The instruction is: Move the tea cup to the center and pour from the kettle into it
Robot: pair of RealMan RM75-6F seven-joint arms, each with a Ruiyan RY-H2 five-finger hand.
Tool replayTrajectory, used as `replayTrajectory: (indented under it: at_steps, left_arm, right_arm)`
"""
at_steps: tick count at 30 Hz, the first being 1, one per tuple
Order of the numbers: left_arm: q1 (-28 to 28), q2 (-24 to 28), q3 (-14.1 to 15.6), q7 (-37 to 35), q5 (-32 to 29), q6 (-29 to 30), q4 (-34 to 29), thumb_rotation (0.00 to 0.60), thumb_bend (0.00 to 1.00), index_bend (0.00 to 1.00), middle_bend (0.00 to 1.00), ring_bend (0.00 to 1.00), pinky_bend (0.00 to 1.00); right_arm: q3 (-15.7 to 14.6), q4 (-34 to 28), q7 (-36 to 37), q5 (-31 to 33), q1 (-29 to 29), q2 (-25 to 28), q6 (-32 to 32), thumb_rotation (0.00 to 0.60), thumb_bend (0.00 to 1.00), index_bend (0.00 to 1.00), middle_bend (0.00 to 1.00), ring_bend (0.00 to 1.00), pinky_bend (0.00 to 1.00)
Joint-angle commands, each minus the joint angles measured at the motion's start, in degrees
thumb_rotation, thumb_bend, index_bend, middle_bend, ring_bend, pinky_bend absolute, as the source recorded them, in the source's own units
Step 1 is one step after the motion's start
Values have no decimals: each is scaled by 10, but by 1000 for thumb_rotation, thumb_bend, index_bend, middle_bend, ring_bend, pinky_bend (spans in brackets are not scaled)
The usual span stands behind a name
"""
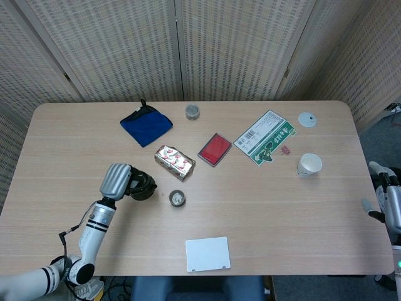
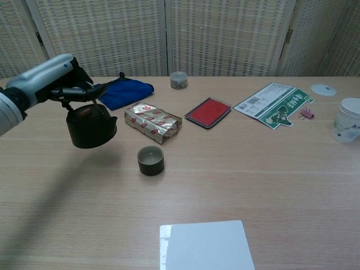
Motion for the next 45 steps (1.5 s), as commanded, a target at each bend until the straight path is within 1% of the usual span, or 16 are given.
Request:
replayTrajectory:
  at_steps: [1, 4, 8, 11, 12, 13, 15, 16, 17, 19, 20, 24, 26, 33, 45]
  left_arm:
    - [6, 8, 4, -4, -5, -4, 3, 247, 367, 1000, 1000, 971, 731]
    - [11, 16, 11, -3, -2, -6, 9, 225, 364, 1000, 1000, 971, 730]
    - [17, 20, 23, -2, 9, -5, 26, 215, 363, 1000, 1000, 969, 730]
    - [18, 19, 34, -1, 23, -4, 49, 162, 358, 1000, 1000, 963, 730]
    - [19, 18, 38, -2, 29, -3, 60, 121, 352, 1000, 1000, 960, 728]
    - [20, 17, 41, -4, 33, -2, 67, 93, 345, 1000, 1000, 958, 722]
    - [21, 15, 45, -8, 38, -2, 78, 64, 335, 1000, 1000, 957, 691]
    - [22, 15, 47, -10, 39, -2, 83, 53, 332, 1000, 1000, 957, 653]
    - [23, 14, 48, -10, 40, -2, 86, 49, 331, 1000, 1000, 956, 635]
    - [25, 13, 50, -11, 41, -3, 90, 46, 331, 1000, 1000, 957, 553]
    - [26, 13, 51, -11, 42, -3, 92, 46, 331, 1000, 1000, 957, 533]
    - [27, 13, 51, -9, 42, -5, 95, 47, 330, 1000, 1000, 954, 394]
    - [28, 14, 50, -8, 39, -8, 94, 48, 331, 1000, 1000, 953, 353]
    - [30, 11, 54, -5, 44, -9, 104, 50, 331, 1000, 1000, 951, 348]
    - [33, -6, 67, -14, 65, -5, 154, 46, 331, 1000, 1000, 941, 338]
  right_arm:
    - [0, -1, -1, 0, 1, 0, 0, 600, 207, 198, 252, 143, 238]
    - [0, -1, -2, -1, 2, -1, -2, 600, 207, 198, 252, 143, 238]
    - [0, -1, -3, 0, 3, -2, -3, 600, 207, 198, 252, 143, 238]
    - [0, -1, -3, 1, 4, -2, -4, 600, 207, 198, 252, 143, 238]
    - [0, -1, -4, 1, 4, -3, -5, 600, 207, 198, 252, 143, 238]
    - [0, -1, -4, 1, 4, -3, -5, 600, 207, 198, 252, 143, 238]
    - [0, -1, -4, 2, 4, -4, -4, 600, 207, 199, 252, 143, 231]
    - [0, 0, -5, 2, 5, -4, -5, 600, 207, 199, 252, 143, 227]
    - [0, 0, -4, 2, 5, -4, -6, 600, 207, 199, 252, 143, 221]
    - [-1, 0, -5, 3, 5, -4, -6, 600, 207, 199, 252, 143, 218]
    - [-1, 0, -5, 3, 5, -5, -6, 600, 207, 199, 252, 143, 218]
    - [-1, 0, -6, 3, 5, -5, -5, 600, 207, 199, 252, 143, 218]
    - [-1, -1, -6, 4, 5, -4, -5, 600, 207, 199, 252, 143, 218]
    - [0, -1, -7, 4, 5, -4, -4, 600, 207, 199, 252, 143, 218]
    - [-1, -4, -9, 2, 4, -5, -1, 600, 207, 199, 252, 143, 218]
